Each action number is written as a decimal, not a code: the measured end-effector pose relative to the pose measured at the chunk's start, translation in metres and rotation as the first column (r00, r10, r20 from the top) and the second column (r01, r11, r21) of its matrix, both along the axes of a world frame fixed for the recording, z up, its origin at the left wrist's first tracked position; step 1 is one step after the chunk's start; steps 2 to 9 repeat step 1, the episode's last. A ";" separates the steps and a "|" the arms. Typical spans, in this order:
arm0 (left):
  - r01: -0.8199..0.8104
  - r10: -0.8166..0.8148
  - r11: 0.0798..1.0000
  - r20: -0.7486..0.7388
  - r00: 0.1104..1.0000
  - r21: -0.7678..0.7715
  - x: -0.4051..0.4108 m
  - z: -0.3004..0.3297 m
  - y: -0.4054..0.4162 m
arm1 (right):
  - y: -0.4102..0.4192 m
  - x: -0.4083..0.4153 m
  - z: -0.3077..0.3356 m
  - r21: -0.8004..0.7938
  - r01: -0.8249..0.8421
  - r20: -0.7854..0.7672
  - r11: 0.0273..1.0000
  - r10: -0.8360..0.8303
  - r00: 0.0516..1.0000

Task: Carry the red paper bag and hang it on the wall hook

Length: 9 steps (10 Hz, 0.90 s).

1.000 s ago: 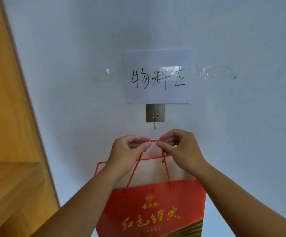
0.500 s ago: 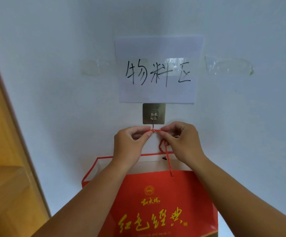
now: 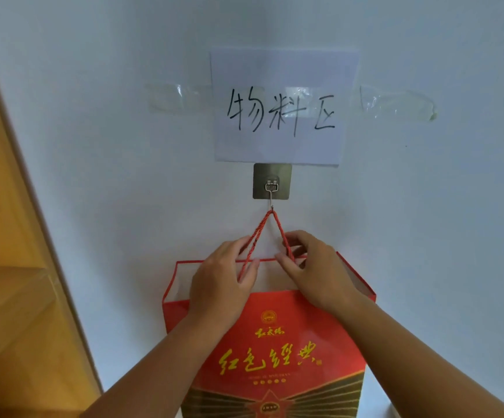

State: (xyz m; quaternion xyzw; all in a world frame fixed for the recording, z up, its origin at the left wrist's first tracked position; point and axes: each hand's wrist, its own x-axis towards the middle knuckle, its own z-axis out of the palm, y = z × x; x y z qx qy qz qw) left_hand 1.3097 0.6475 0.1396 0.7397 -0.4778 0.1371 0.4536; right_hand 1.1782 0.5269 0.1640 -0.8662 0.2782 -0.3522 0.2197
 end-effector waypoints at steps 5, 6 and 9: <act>-0.031 0.031 1.000 0.059 0.998 -0.004 -0.016 -0.005 0.029 | 0.026 -0.023 0.006 -0.018 0.016 0.073 1.000 -0.015 0.997; -0.031 0.031 1.000 0.059 0.998 -0.004 -0.016 -0.005 0.029 | 0.026 -0.023 0.006 -0.018 0.016 0.073 1.000 -0.015 0.997; -0.031 0.031 1.000 0.059 0.998 -0.004 -0.016 -0.005 0.029 | 0.026 -0.023 0.006 -0.018 0.016 0.073 1.000 -0.015 0.997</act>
